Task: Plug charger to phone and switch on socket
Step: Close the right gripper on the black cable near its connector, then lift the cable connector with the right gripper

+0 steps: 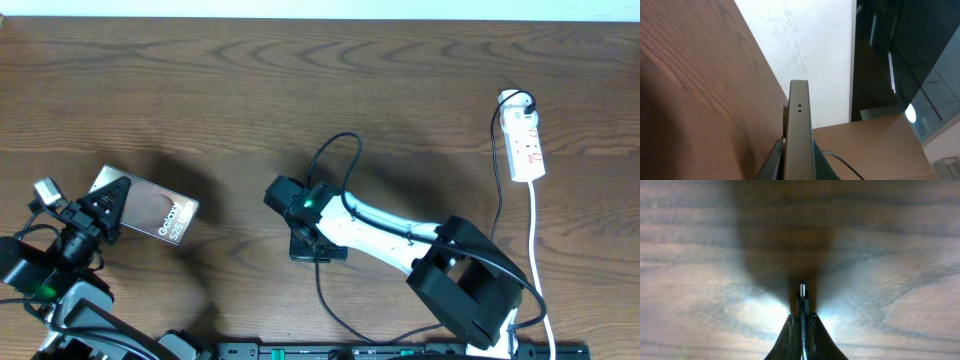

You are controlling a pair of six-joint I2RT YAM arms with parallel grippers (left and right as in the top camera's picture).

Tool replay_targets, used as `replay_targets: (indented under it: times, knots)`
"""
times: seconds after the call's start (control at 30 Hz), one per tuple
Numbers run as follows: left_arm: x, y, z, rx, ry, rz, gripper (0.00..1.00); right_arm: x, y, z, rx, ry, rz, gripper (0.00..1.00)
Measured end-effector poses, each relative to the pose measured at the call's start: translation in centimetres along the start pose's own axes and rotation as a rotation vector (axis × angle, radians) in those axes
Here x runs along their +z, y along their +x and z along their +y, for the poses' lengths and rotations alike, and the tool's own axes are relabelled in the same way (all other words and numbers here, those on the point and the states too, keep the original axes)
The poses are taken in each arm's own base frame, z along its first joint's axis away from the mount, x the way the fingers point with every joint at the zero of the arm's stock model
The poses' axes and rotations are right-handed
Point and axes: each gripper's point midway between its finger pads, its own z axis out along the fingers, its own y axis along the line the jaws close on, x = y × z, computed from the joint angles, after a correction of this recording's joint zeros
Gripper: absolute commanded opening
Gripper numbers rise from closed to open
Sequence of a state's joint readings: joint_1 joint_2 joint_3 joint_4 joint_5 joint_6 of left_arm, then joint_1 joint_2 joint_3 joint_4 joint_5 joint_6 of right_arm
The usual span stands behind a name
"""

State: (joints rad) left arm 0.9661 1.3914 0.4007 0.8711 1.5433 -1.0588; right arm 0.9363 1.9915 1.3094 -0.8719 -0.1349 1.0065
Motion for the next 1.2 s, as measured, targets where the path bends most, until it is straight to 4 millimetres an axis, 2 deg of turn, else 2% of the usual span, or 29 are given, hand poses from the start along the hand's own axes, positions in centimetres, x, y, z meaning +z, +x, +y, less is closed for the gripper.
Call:
replay_targets:
  times: [0.23, 0.4, 0.53, 0.77, 1.03, 1.2]
  knots:
    - [0.0, 0.0, 0.0, 0.0, 0.0, 0.0, 0.07, -0.7, -0.5, 0.8, -0.024, -0.138, 0.119, 0.01]
    - [0.0, 0.0, 0.0, 0.0, 0.0, 0.0, 0.07, -2.1, -2.0, 1.3, -0.065, -0.313, 0.204, 0.01]
    - [0.0, 0.0, 0.0, 0.0, 0.0, 0.0, 0.07, -3.0, -3.1, 0.2, -0.06, -0.374, 0.245, 0.01]
    - [0.0, 0.0, 0.0, 0.0, 0.0, 0.0, 0.07, -2.6, -3.6, -2.7, -0.036, -0.28, 0.242, 0.01]
    - [0.0, 0.0, 0.0, 0.0, 0.0, 0.0, 0.07, -1.7, -4.7, -6.4, -0.03, -0.07, 0.154, 0.01]
    - [0.0, 0.0, 0.0, 0.0, 0.0, 0.0, 0.07, -1.6, -5.1, -7.8, -0.016, 0.002, 0.125, 0.01]
